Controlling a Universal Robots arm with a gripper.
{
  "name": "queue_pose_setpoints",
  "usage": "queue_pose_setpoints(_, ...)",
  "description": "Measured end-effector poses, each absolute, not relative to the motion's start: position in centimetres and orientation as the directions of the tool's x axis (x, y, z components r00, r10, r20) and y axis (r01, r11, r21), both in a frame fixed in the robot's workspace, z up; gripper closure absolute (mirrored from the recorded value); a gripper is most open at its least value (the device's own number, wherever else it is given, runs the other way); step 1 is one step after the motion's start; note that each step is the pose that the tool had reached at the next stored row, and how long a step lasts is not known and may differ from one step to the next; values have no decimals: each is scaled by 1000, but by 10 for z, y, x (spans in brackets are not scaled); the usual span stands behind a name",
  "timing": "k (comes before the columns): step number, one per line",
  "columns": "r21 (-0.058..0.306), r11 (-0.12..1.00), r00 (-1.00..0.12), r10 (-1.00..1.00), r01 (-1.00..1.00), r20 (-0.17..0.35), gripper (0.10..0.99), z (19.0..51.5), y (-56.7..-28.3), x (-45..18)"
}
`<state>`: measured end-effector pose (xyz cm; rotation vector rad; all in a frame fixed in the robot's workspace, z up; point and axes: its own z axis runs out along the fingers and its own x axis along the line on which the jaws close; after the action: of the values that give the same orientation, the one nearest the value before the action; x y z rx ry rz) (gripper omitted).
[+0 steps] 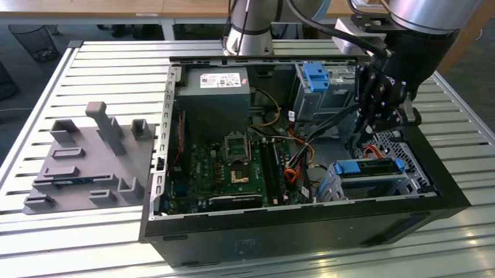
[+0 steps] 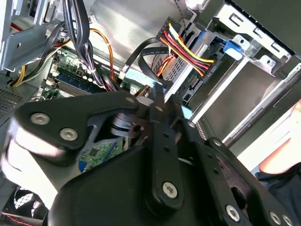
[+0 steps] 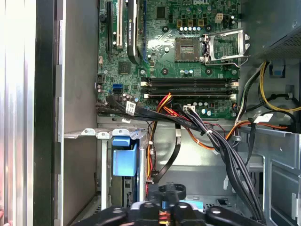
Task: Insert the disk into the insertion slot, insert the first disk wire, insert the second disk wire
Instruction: 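Insert the second disk wire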
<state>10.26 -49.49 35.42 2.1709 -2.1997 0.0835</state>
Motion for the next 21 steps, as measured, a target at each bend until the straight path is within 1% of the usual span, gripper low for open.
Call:
queue_pose_setpoints(2,-3,16,-16,-997,-1000,77,898,353,-495,103)
queue_pose_setpoints(3,-3,19,-19,-996,-1000,83,839,352,-495,104)
queue_pose_setpoints(8,-4,28,-29,-994,-1000,105,839,349,-494,105)
queue_pose_setpoints(15,-6,36,-37,-987,-999,158,839,345,-494,106)
queue_pose_setpoints(21,-6,39,-39,-986,-999,163,839,340,-493,107)
